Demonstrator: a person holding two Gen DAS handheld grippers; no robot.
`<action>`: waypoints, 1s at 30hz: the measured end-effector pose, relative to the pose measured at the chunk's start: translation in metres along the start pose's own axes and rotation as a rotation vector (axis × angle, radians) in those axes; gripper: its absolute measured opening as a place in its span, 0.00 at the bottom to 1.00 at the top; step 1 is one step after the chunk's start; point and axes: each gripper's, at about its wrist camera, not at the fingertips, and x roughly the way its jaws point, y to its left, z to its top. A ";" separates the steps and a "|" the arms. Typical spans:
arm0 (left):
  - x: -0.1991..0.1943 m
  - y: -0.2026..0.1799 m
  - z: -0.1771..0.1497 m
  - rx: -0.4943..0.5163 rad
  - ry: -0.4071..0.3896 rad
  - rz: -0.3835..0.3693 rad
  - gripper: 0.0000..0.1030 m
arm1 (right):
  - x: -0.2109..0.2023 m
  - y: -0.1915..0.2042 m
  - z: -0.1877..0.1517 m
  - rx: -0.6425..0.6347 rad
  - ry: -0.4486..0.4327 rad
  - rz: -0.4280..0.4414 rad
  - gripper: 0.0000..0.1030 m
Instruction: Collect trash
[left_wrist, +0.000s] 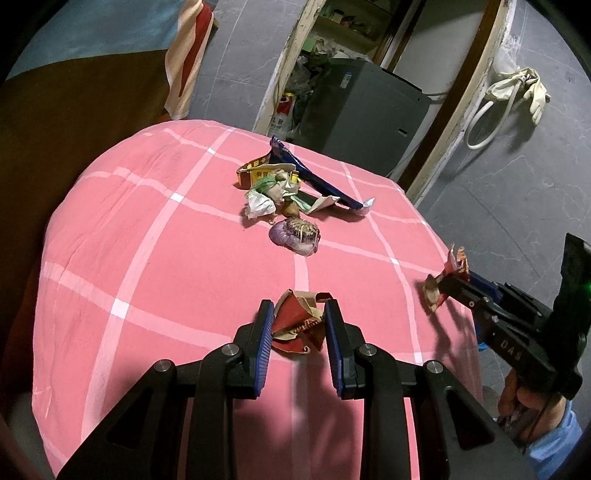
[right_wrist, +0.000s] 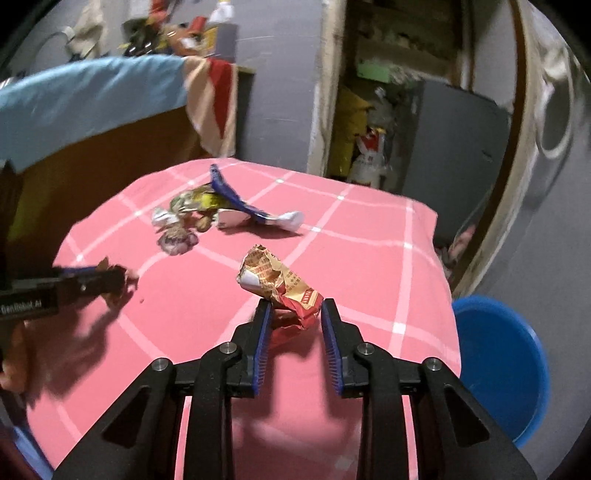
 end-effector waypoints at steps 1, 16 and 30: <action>0.000 0.000 0.000 0.001 0.000 0.001 0.22 | 0.000 -0.002 -0.001 0.015 0.002 -0.010 0.41; -0.006 -0.002 0.000 -0.002 -0.045 0.000 0.22 | -0.037 0.017 -0.010 -0.052 -0.151 0.058 0.28; -0.008 -0.003 0.011 0.004 -0.088 -0.014 0.22 | 0.011 0.023 -0.007 -0.012 0.043 -0.010 0.24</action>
